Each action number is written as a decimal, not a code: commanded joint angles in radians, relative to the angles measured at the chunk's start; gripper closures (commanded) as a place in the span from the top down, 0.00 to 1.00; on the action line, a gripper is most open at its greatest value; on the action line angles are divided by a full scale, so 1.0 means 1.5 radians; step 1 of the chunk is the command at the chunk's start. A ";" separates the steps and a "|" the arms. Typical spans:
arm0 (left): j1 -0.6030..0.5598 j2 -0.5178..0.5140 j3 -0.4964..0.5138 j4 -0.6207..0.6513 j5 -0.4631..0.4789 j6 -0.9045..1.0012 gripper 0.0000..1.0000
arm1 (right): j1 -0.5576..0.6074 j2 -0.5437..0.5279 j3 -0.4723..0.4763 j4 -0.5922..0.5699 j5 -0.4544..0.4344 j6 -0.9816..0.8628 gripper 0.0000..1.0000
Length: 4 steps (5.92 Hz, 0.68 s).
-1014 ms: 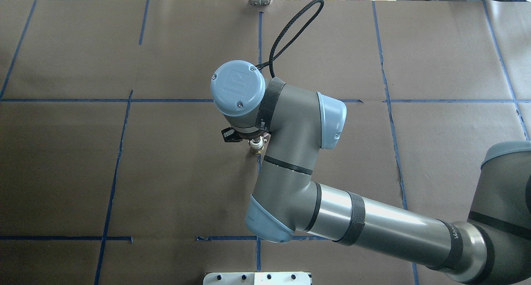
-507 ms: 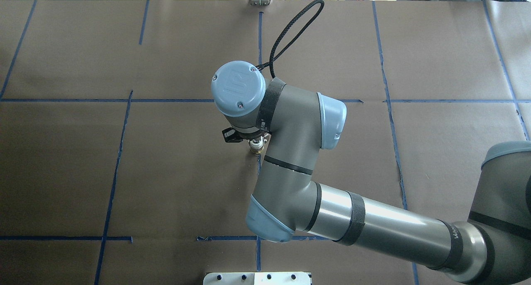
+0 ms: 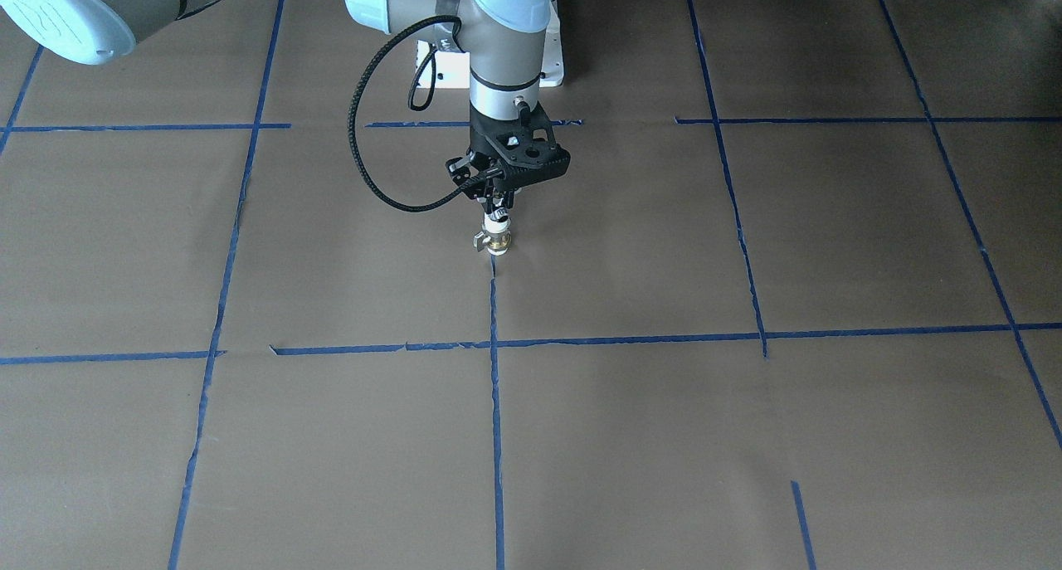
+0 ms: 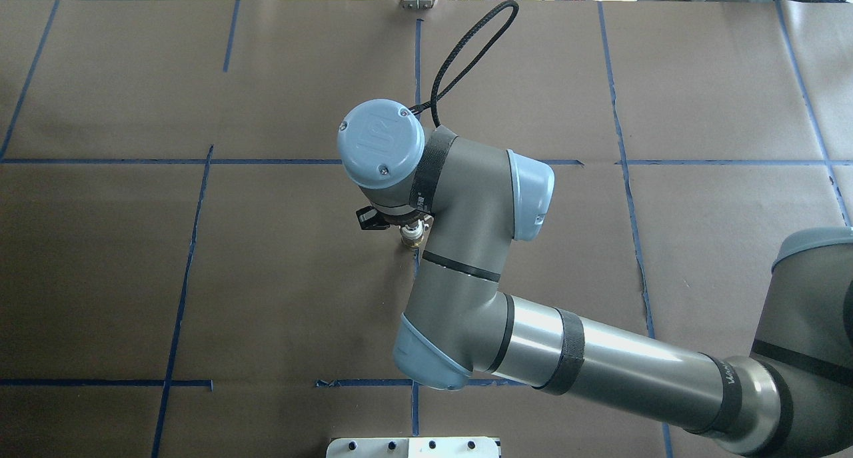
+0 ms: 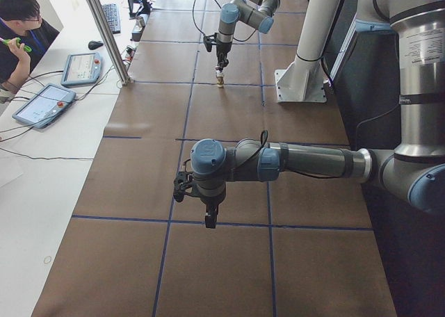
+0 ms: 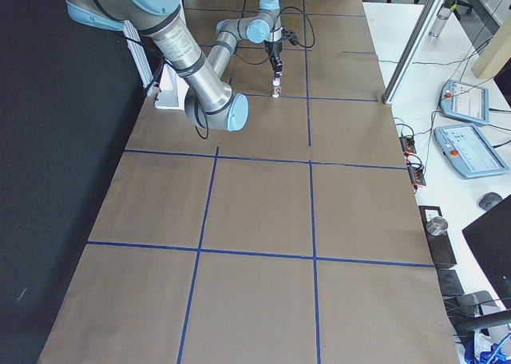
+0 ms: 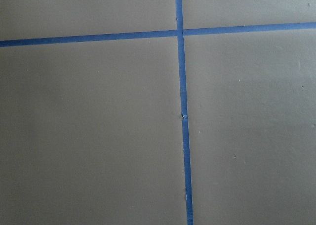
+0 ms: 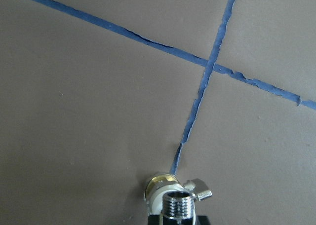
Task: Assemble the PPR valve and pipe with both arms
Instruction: 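Press the chrome valve down into the white fitting with the right gripper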
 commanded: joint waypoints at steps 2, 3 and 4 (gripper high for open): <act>0.000 -0.001 0.001 0.000 0.000 -0.001 1.00 | -0.002 -0.004 -0.001 0.007 -0.011 0.003 0.98; 0.000 -0.001 0.001 0.000 0.000 -0.001 1.00 | -0.002 -0.002 -0.001 0.007 -0.012 0.001 1.00; 0.000 -0.001 0.001 0.000 0.000 -0.001 1.00 | -0.002 -0.002 0.000 0.007 -0.012 0.001 1.00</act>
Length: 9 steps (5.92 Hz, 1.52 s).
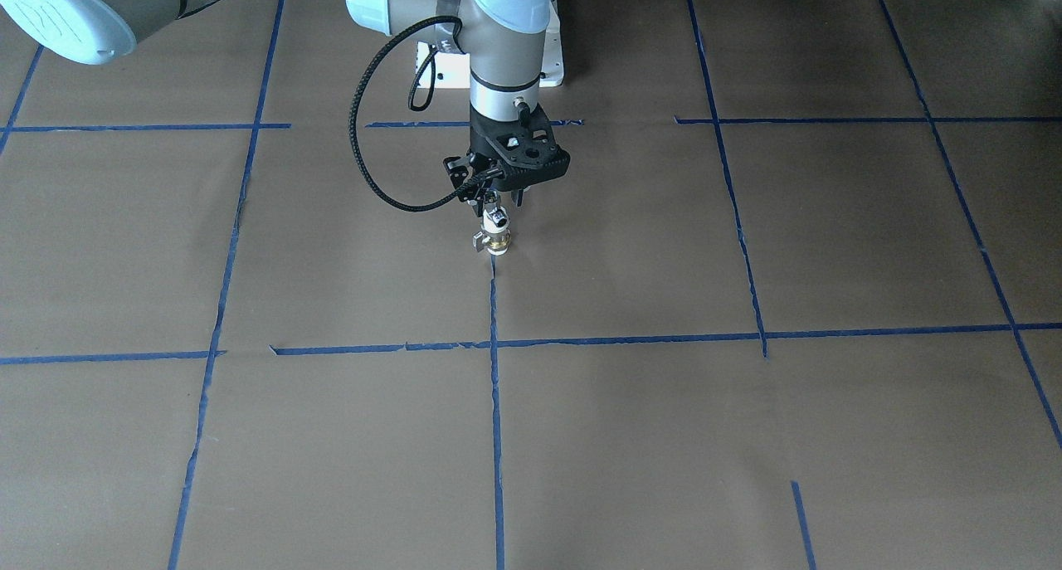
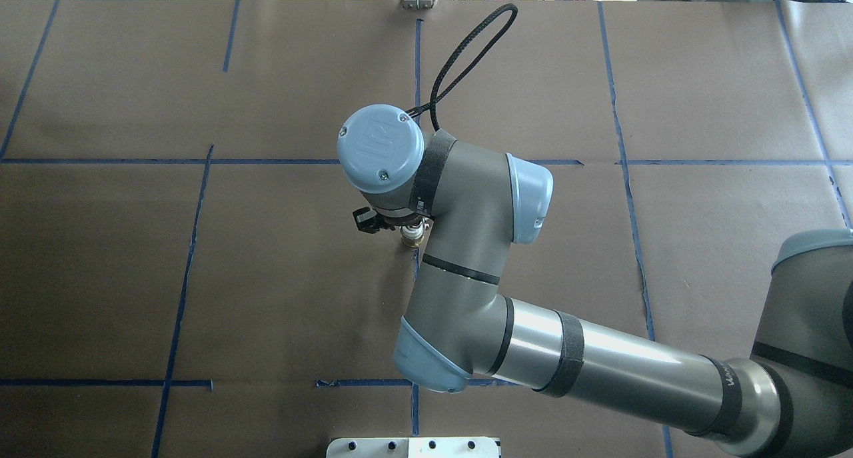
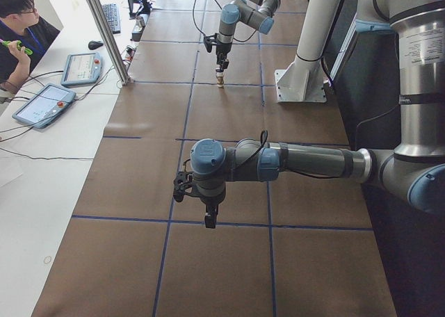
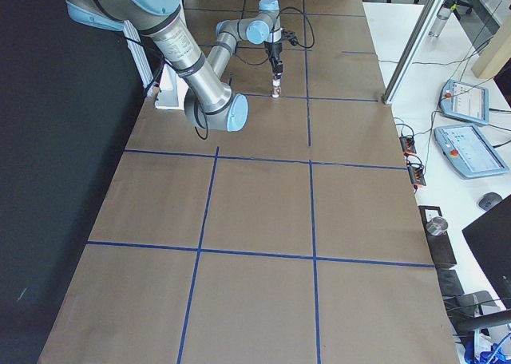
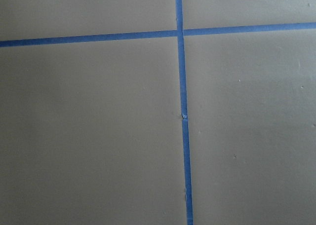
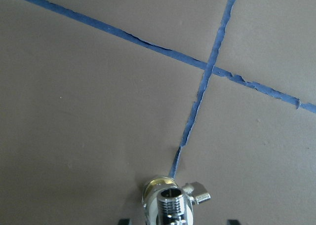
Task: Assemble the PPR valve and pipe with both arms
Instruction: 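Press the chrome valve down into the white fitting with the right gripper, then open the right gripper and lift the right arm away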
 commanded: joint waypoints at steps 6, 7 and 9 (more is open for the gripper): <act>0.000 -0.002 0.008 -0.001 -0.004 0.006 1.00 | 0.302 -0.085 -0.001 -0.009 0.323 -0.141 1.00; 0.004 -0.005 0.013 -0.001 -0.004 0.007 1.00 | 0.363 -0.137 -0.001 -0.008 0.339 -0.246 1.00; 0.020 -0.025 0.014 -0.001 0.000 0.006 1.00 | 0.487 -0.266 0.005 -0.004 0.343 -0.553 1.00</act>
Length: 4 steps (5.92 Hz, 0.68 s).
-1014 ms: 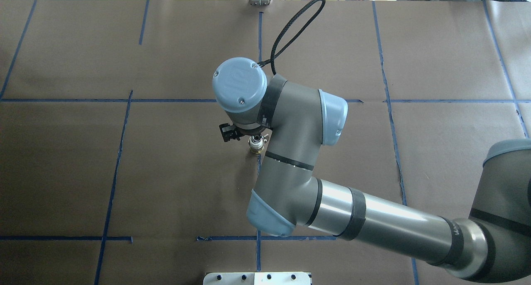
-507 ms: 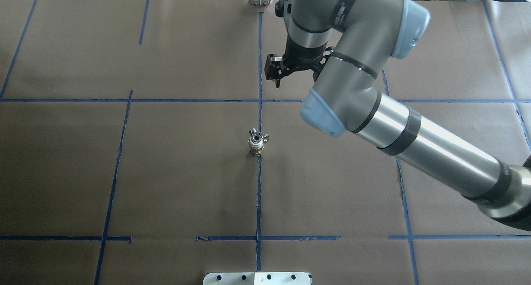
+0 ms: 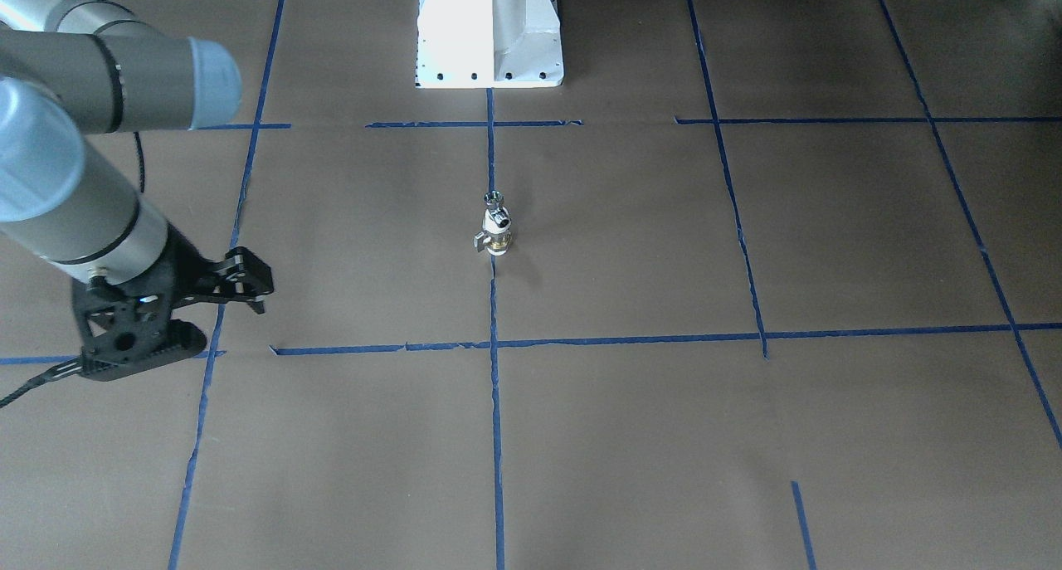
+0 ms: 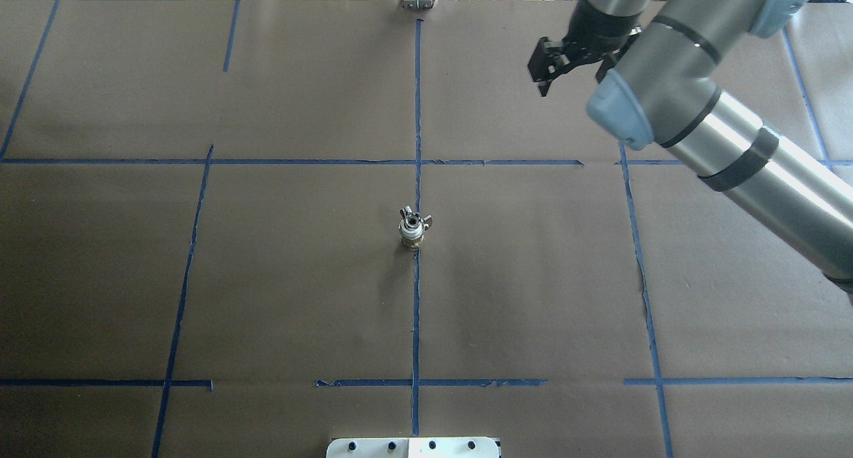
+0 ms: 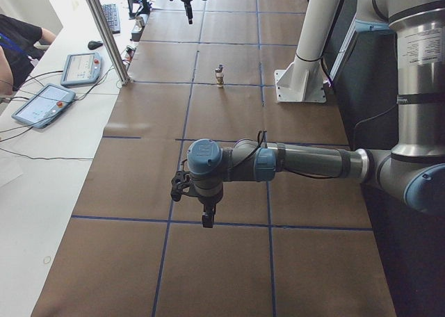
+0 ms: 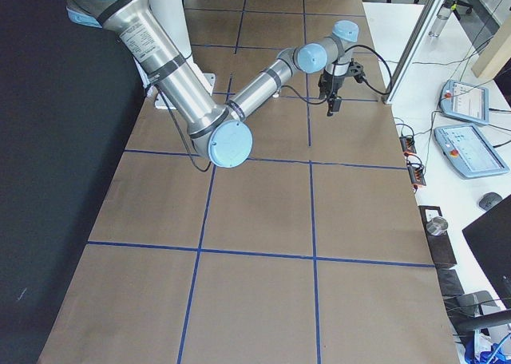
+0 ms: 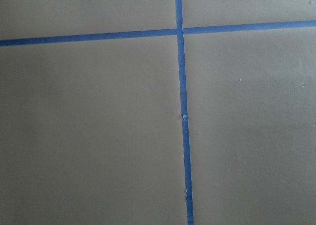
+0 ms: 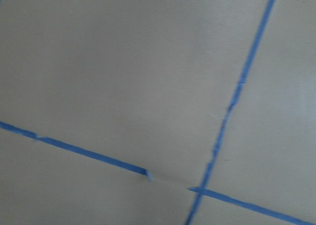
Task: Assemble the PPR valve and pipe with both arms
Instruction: 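Open the right gripper and lift the right arm away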
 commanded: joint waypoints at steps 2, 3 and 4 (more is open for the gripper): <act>0.011 -0.006 0.007 0.001 0.004 -0.001 1.00 | 0.203 -0.178 -0.004 0.002 0.046 -0.418 1.00; 0.011 -0.007 0.008 0.000 0.004 -0.001 1.00 | 0.234 -0.219 -0.003 0.004 0.054 -0.462 1.00; 0.011 -0.001 0.003 0.001 0.004 -0.001 1.00 | 0.266 -0.242 -0.014 0.000 0.051 -0.455 1.00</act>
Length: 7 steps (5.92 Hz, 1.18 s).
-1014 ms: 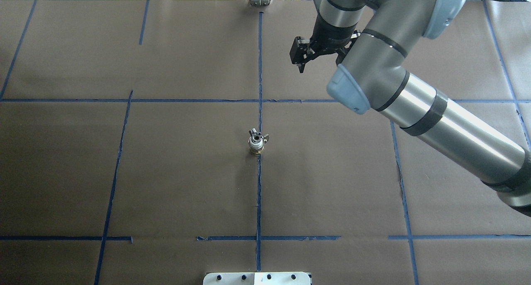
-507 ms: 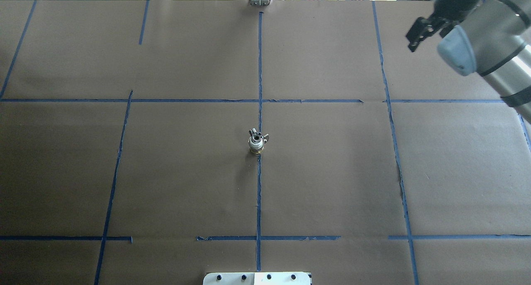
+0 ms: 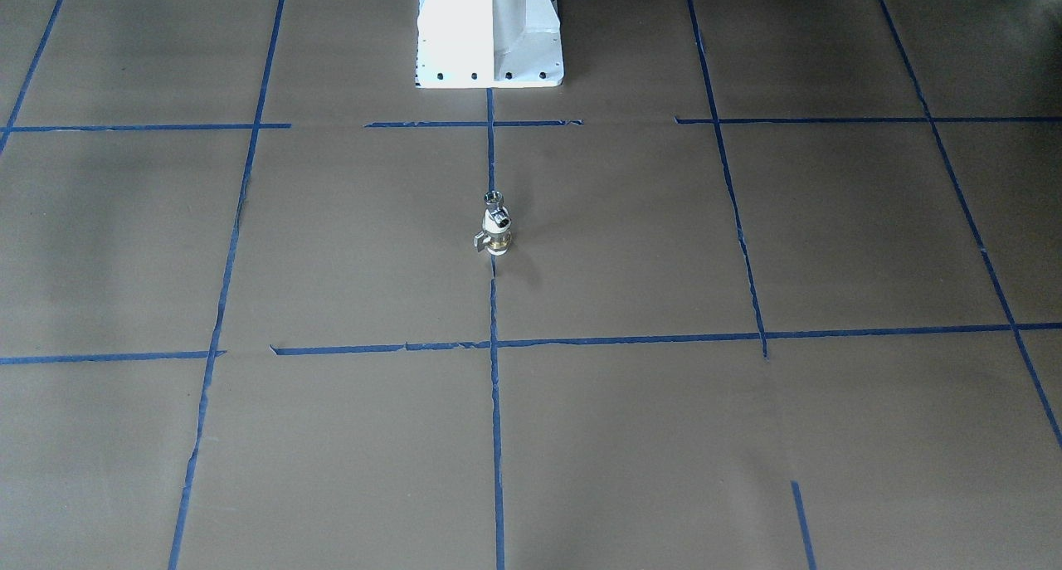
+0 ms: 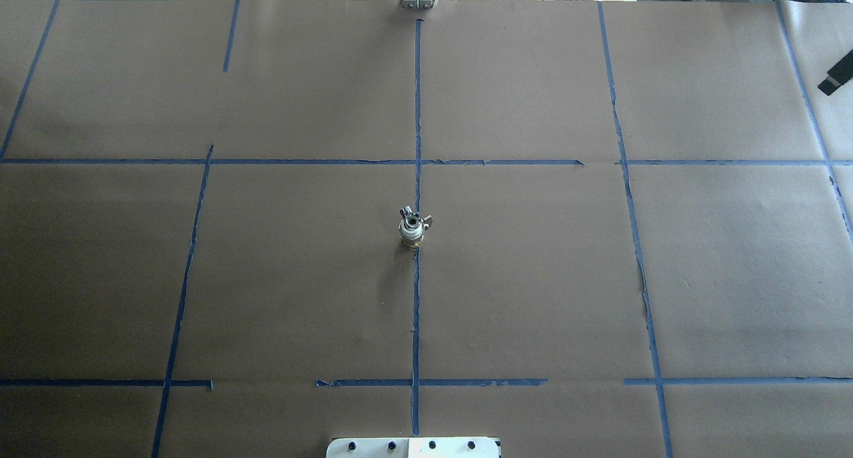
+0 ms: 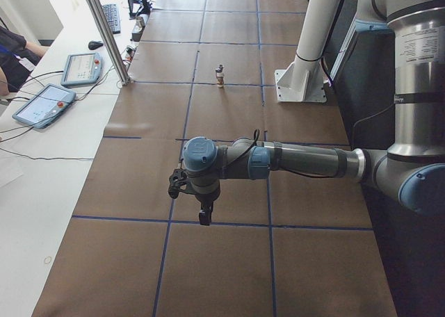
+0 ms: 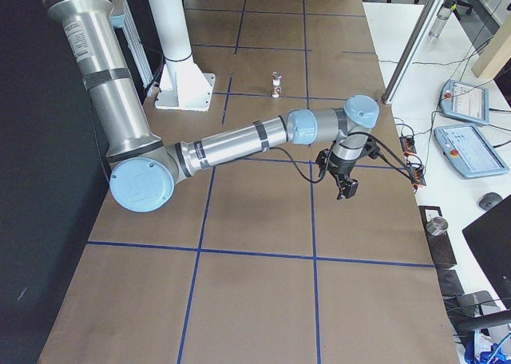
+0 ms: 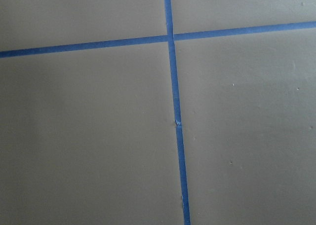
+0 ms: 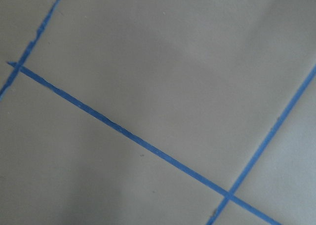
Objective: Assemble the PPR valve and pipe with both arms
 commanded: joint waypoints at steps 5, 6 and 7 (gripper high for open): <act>0.007 0.005 0.004 0.002 0.000 0.000 1.00 | 0.092 -0.230 -0.032 0.201 0.010 0.143 1.00; 0.007 0.005 0.003 0.001 0.000 0.000 1.00 | 0.092 -0.230 -0.032 0.201 0.015 0.145 1.00; 0.007 0.004 0.003 0.001 0.000 0.000 1.00 | 0.092 -0.230 -0.032 0.201 0.017 0.144 1.00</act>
